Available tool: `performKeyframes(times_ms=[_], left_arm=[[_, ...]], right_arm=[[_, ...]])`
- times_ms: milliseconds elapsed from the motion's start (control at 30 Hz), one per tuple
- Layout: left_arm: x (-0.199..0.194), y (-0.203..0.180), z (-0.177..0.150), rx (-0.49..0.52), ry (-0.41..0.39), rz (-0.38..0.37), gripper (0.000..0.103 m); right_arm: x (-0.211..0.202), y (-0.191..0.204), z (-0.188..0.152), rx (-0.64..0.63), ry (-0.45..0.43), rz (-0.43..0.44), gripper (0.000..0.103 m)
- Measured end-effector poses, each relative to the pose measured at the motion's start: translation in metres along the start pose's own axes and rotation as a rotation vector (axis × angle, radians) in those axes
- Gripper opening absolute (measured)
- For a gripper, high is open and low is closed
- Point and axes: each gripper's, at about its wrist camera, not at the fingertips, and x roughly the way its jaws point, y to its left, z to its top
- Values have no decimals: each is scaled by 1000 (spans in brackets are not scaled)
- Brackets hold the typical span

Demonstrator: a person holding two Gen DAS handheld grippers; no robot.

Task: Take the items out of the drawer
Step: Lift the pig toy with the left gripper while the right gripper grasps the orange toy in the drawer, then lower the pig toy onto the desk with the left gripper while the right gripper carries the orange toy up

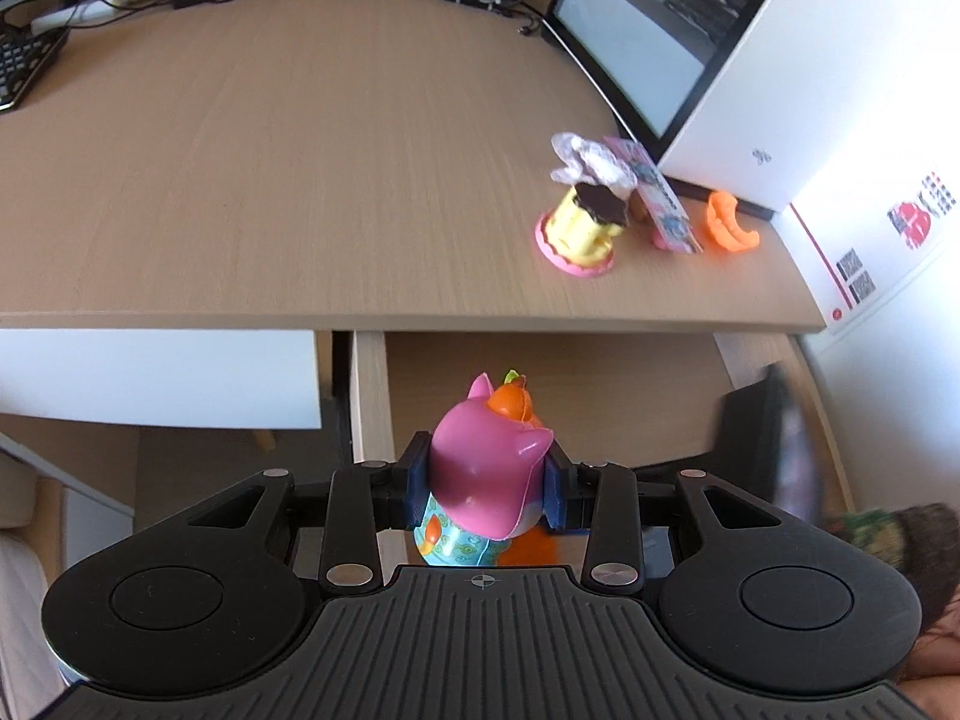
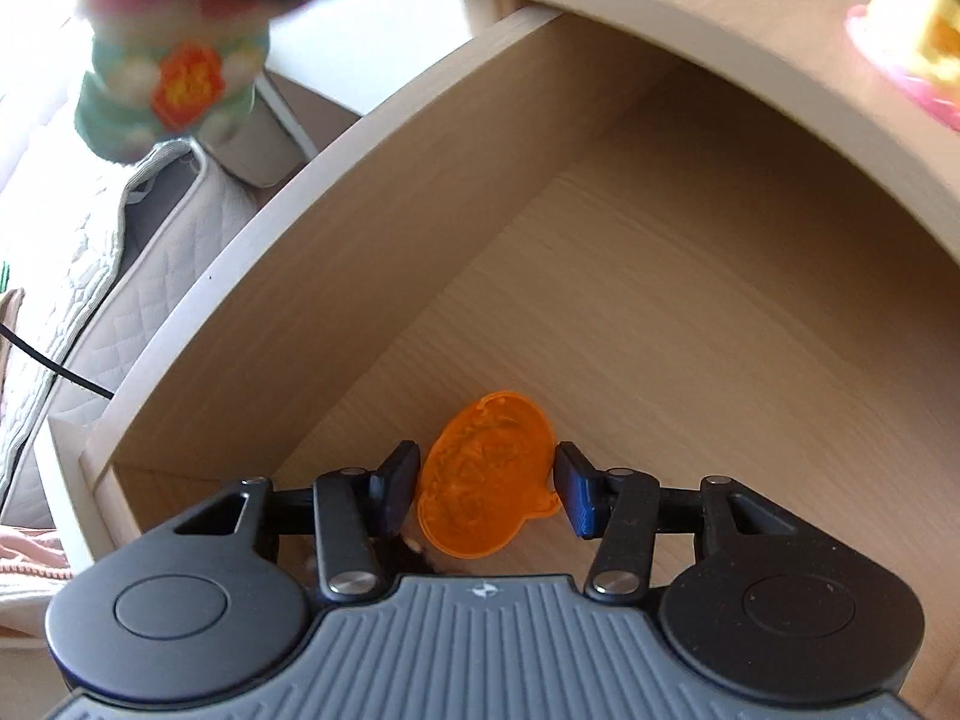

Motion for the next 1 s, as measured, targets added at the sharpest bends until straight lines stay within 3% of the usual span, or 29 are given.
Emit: performKeyframes(times_ms=[167, 400, 600, 700, 833, 900, 1000], left_arm=[[5, -12, -8, 53, 28, 2, 40], [15, -50, -14, 159, 47, -83, 40], [13, -79, 1, 251, -12, -114, 40], [10, -73, 28, 222, -100, -75, 40], [22, -46, 75, 103, -217, -24, 41], [40, -38, 92, 104, -236, 17, 41], [77, -33, 104, 107, -181, 65, 41]], right_arm=[[-41, -18, -28, 97, -73, -45, 49], [-117, -50, -71, 304, -225, -178, 49], [-190, -72, -93, 382, -374, -321, 49], [-211, -83, -93, 417, -428, -379, 49], [-229, -100, -92, 445, -463, -413, 49], [-235, -111, -92, 454, -468, -418, 49], [-230, -118, -87, 454, -461, -419, 49]])
